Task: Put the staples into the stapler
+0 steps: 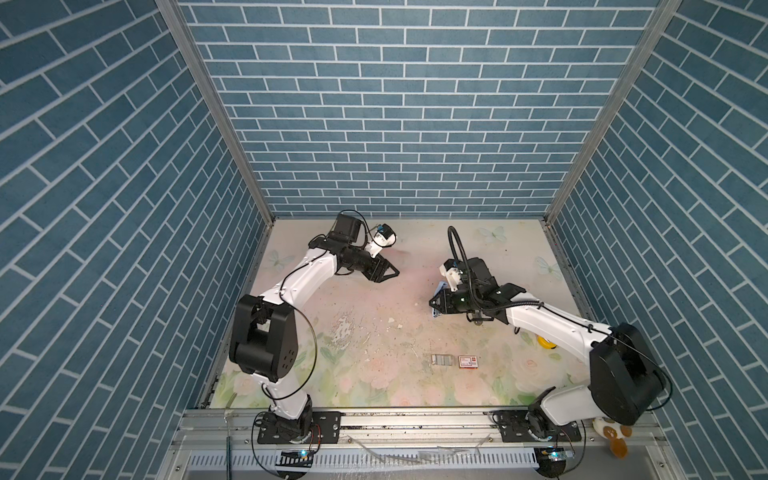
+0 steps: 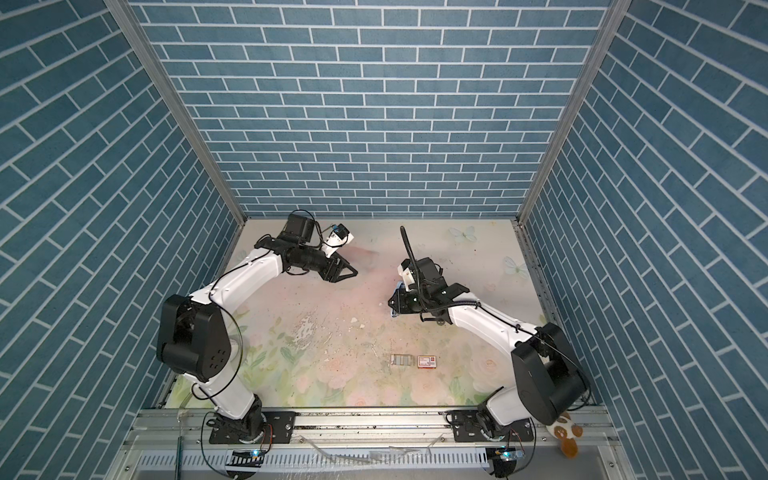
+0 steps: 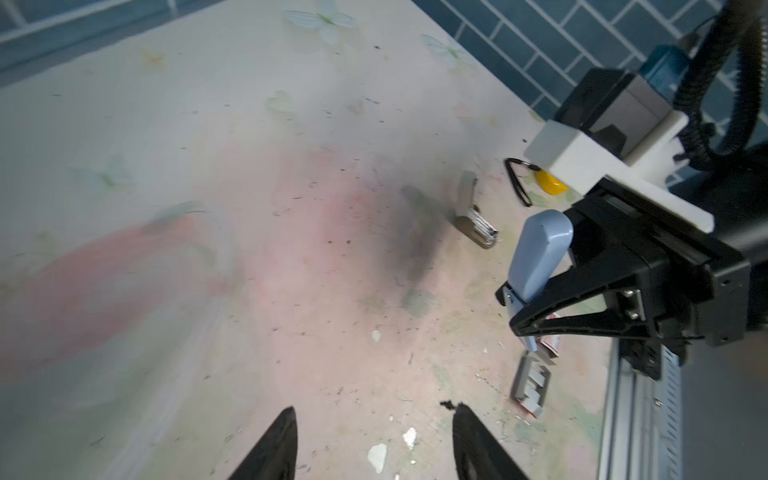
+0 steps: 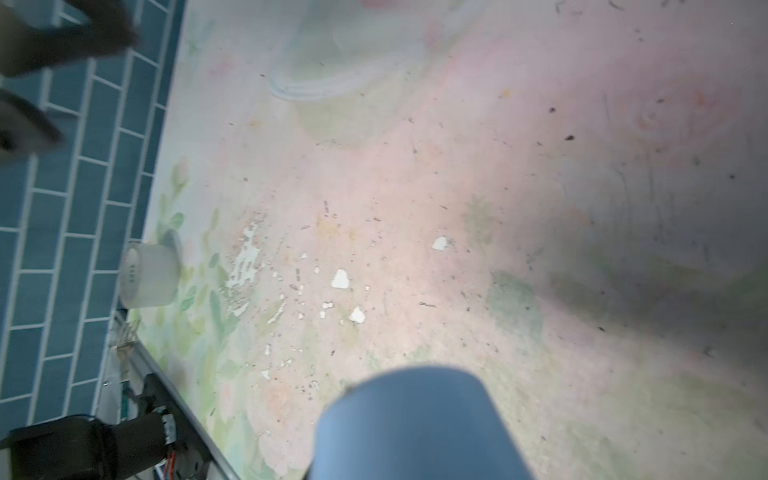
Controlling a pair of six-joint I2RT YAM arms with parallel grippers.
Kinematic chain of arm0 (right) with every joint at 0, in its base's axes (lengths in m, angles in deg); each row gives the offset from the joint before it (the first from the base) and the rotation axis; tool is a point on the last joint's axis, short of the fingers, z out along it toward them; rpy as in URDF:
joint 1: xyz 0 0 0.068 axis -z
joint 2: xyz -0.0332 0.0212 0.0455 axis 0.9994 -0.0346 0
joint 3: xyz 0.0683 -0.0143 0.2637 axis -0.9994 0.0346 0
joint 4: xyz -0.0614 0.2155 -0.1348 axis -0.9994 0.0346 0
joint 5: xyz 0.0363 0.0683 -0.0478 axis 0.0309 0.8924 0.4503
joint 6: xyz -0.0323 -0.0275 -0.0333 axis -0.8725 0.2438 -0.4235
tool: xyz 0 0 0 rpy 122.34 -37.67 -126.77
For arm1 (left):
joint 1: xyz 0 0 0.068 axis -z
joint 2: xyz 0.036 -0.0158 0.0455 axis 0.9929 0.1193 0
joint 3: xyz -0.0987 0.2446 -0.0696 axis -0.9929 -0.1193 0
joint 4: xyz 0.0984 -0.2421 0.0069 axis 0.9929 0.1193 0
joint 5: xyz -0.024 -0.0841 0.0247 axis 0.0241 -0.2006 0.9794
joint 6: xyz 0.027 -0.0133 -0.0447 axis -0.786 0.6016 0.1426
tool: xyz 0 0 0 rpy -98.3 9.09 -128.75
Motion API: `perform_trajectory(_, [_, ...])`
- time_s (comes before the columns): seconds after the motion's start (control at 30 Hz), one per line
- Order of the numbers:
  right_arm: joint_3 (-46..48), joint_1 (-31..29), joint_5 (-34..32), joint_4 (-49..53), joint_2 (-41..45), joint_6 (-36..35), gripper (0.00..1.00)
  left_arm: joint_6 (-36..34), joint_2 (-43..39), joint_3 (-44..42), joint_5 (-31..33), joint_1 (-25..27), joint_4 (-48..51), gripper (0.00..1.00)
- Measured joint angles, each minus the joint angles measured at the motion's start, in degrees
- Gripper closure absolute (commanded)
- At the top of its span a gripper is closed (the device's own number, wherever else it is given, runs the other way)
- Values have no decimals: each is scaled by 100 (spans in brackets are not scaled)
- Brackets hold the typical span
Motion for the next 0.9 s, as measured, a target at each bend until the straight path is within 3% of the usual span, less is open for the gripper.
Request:
perform_trajectory(0.27, [-568,-260,-763,1095,-977,2,94,278,-367,-181,1010,-37,-461,39])
perform_trajectory(0.9, [-1499,-691,-1908,1985,-2116,111,82,352,-354,-352,1209,-37,-577,39])
